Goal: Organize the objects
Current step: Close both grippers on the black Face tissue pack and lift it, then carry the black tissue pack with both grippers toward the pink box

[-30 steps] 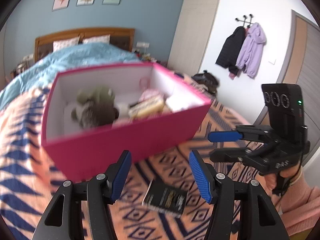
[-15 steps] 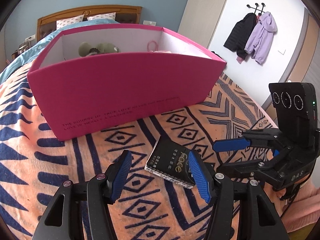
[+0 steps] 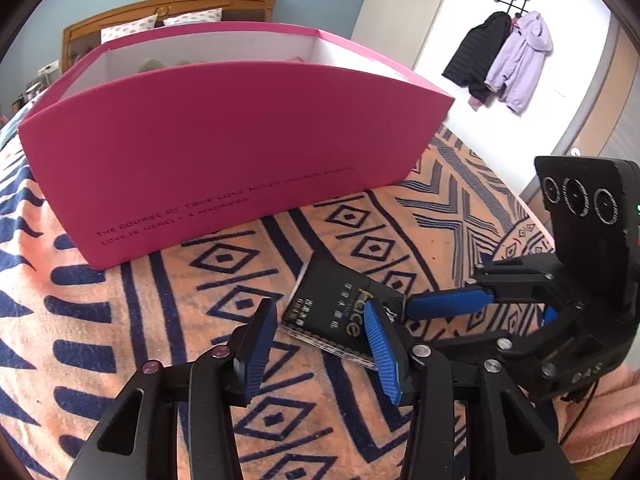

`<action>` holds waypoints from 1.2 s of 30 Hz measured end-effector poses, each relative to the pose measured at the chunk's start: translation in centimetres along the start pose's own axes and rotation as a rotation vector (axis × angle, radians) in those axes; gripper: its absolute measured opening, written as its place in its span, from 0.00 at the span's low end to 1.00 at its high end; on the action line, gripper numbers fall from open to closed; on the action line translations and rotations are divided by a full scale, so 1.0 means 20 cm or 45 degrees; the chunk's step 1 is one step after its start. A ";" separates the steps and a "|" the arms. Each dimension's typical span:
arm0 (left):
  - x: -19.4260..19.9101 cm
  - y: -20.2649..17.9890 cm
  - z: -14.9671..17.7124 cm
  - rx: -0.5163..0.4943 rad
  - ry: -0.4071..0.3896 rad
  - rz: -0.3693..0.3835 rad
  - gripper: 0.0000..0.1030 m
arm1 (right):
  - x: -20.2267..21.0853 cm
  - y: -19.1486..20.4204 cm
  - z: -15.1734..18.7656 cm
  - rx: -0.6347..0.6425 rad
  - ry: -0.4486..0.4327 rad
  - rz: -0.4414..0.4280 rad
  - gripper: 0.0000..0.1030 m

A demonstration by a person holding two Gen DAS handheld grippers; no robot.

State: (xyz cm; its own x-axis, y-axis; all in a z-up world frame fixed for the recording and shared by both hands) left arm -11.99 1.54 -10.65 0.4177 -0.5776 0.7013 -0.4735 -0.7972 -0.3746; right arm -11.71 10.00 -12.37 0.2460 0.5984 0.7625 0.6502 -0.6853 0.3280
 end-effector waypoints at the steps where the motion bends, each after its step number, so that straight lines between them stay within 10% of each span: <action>1: 0.00 -0.01 0.00 -0.004 0.004 0.005 0.44 | 0.00 0.00 0.00 -0.003 0.001 -0.003 0.40; 36: 0.01 -0.09 0.04 0.092 0.001 0.132 0.32 | 0.00 -0.09 -0.07 -0.052 -0.054 0.085 0.37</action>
State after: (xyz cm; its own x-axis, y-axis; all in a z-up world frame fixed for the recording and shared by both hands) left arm -10.42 2.66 -10.36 0.3692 -0.6573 0.6570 -0.4570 -0.7439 -0.4875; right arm -13.89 10.68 -12.13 0.3189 0.5674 0.7592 0.6018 -0.7400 0.3002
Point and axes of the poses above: each gripper's, at about its wrist camera, not at the fingertips, and x roughly against the way its jaws point, y to its left, z to its underside, the point moved 5 cm from there along -x, roughly the way its jaws point, and after that the axes turned 9 degrees about z, right-handed, at the moved point
